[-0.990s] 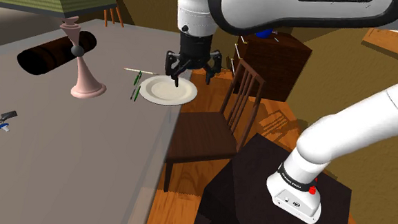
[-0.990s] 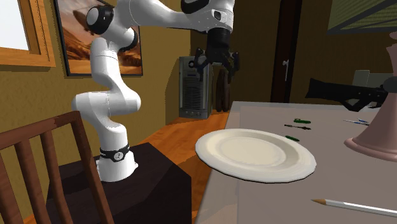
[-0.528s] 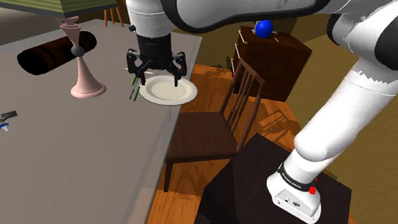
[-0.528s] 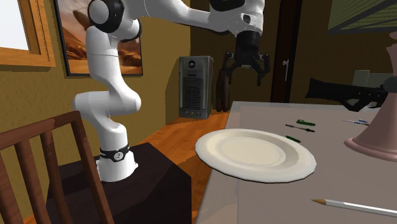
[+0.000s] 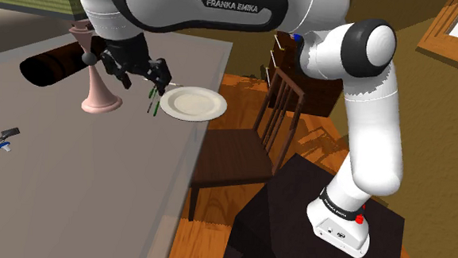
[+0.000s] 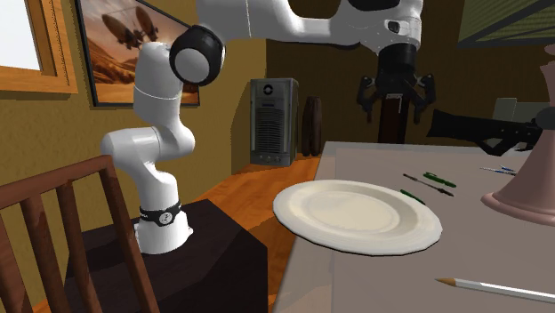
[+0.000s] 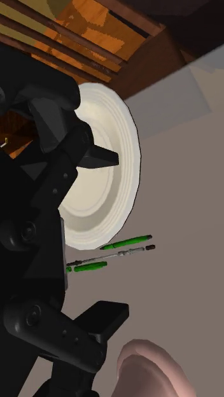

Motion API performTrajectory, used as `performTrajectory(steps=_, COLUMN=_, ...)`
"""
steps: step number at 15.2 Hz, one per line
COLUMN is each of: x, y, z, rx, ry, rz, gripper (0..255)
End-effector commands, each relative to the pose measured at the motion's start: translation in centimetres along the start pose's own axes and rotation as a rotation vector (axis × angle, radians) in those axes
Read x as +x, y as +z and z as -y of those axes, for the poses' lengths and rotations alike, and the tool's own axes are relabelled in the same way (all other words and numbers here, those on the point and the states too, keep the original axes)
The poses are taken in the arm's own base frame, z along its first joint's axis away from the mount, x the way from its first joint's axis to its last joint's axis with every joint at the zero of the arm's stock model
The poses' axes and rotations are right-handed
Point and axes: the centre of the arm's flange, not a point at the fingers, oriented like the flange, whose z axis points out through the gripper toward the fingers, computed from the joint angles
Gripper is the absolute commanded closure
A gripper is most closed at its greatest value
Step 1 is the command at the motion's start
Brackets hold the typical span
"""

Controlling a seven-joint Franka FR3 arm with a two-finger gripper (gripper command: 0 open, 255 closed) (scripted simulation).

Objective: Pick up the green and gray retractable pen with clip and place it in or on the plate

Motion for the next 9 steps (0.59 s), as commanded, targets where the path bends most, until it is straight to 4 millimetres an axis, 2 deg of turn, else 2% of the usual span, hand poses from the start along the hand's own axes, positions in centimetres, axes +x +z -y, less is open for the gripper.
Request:
performTrajectory(steps=1, x=-0.2, y=0.1, z=1.6, rx=-0.008, ry=0.041, rz=-0.017, gripper=0)
performTrajectory(steps=8, x=-0.1, y=4.1, z=1.6, rx=-0.008, ry=0.041, rz=-0.017, gripper=0)
performTrajectory(steps=9, x=-0.1, y=4.1, z=1.6, rx=-0.008, ry=0.041, rz=-0.017, gripper=0)
